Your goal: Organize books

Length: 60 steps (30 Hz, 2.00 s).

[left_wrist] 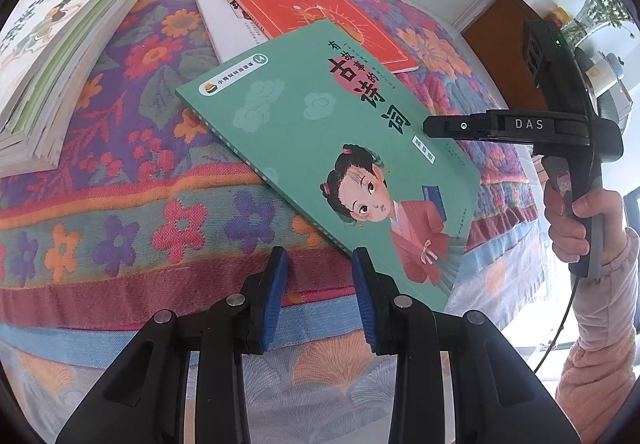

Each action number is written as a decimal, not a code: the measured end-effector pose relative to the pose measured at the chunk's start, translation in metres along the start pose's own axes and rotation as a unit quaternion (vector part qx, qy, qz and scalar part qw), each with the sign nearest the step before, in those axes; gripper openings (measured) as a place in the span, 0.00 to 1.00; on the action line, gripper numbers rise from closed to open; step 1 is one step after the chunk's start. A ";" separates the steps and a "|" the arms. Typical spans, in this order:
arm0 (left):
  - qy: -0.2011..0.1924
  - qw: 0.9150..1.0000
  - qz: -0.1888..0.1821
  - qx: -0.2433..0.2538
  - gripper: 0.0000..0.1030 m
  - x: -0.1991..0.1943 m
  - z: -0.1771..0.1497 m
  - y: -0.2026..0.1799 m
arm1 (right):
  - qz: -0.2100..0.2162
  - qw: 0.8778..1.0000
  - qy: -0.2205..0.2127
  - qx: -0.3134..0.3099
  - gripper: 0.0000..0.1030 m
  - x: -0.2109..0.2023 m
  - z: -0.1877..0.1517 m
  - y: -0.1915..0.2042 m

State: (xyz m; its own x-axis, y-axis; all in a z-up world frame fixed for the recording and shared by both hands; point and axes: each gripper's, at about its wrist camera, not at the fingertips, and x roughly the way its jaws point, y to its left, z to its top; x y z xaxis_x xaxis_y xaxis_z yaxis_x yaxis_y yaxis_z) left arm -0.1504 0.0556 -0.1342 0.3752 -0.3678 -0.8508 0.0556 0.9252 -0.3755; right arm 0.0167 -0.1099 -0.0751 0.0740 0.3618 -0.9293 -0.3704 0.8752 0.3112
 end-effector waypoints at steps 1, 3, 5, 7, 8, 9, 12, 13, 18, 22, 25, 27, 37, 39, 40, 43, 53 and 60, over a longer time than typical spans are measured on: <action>0.000 1.000 0.000 0.000 0.30 0.000 0.000 0.000 | 0.000 1.000 0.000 -0.001 0.42 0.000 0.000 0.001; 0.000 1.000 0.001 0.000 0.30 0.000 0.000 0.000 | -0.004 1.000 0.001 -0.007 0.43 0.001 0.000 0.003; 0.000 1.000 0.002 0.000 0.30 0.000 0.000 0.000 | -0.007 1.000 0.001 -0.012 0.45 0.002 0.000 0.006; 0.000 1.000 0.002 -0.001 0.30 0.001 0.000 0.000 | -0.009 1.000 0.001 -0.014 0.46 0.003 0.000 0.007; 0.000 1.000 0.001 -0.001 0.30 0.001 0.000 0.000 | -0.010 1.000 0.001 -0.015 0.47 0.003 0.000 0.008; 0.000 1.000 0.001 -0.001 0.30 0.001 0.000 0.000 | -0.011 1.000 0.003 -0.017 0.48 0.003 0.000 0.009; 0.008 1.000 0.002 -0.003 0.30 0.000 0.000 0.001 | -0.008 0.999 0.015 -0.028 0.50 0.005 -0.004 0.016; 0.013 1.000 0.003 -0.004 0.30 -0.002 -0.001 0.002 | -0.002 0.999 0.024 -0.032 0.50 0.006 -0.008 0.020; 0.032 0.999 0.006 -0.004 0.31 -0.008 -0.001 0.025 | 0.105 0.989 0.084 -0.055 0.51 0.009 -0.042 0.039; 0.046 0.999 0.003 0.005 0.28 -0.003 0.004 0.027 | 0.177 0.981 0.075 -0.033 0.48 0.014 -0.044 0.017; 0.042 0.999 -0.001 0.009 0.28 -0.001 0.008 0.028 | 0.233 0.970 0.075 -0.007 0.45 0.023 -0.035 -0.002; 0.039 0.999 -0.012 -0.002 0.28 0.000 0.010 0.032 | 0.246 0.966 0.076 -0.003 0.44 0.026 -0.032 -0.006; 0.011 1.000 0.015 0.011 0.31 0.003 0.017 0.025 | 0.201 0.976 0.071 -0.055 0.19 0.023 -0.030 0.006; 0.008 1.000 0.016 0.011 0.31 0.003 0.017 0.026 | 0.213 0.974 0.070 -0.044 0.18 0.026 -0.030 0.001; 0.006 1.000 0.019 0.013 0.31 0.003 0.017 0.025 | 0.220 0.972 0.072 -0.039 0.17 0.027 -0.031 -0.002; 0.001 1.000 0.026 0.015 0.32 0.004 0.016 0.024 | 0.236 0.968 0.074 -0.027 0.17 0.029 -0.031 -0.009; 0.000 1.000 0.026 0.004 0.32 0.004 0.016 0.024 | 0.241 0.967 0.071 -0.033 0.17 0.027 -0.027 -0.013; 0.001 1.000 0.027 -0.002 0.32 0.005 0.017 0.024 | 0.228 0.971 0.065 -0.039 0.17 0.025 -0.028 -0.007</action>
State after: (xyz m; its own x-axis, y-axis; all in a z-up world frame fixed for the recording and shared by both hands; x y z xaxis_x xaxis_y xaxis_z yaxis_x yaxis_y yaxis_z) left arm -0.1319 0.0780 -0.1413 0.3754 -0.3171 -0.8709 0.0315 0.9435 -0.3299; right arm -0.0047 -0.1156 -0.1060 -0.2295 0.6573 -0.7178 -0.4069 0.6052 0.6843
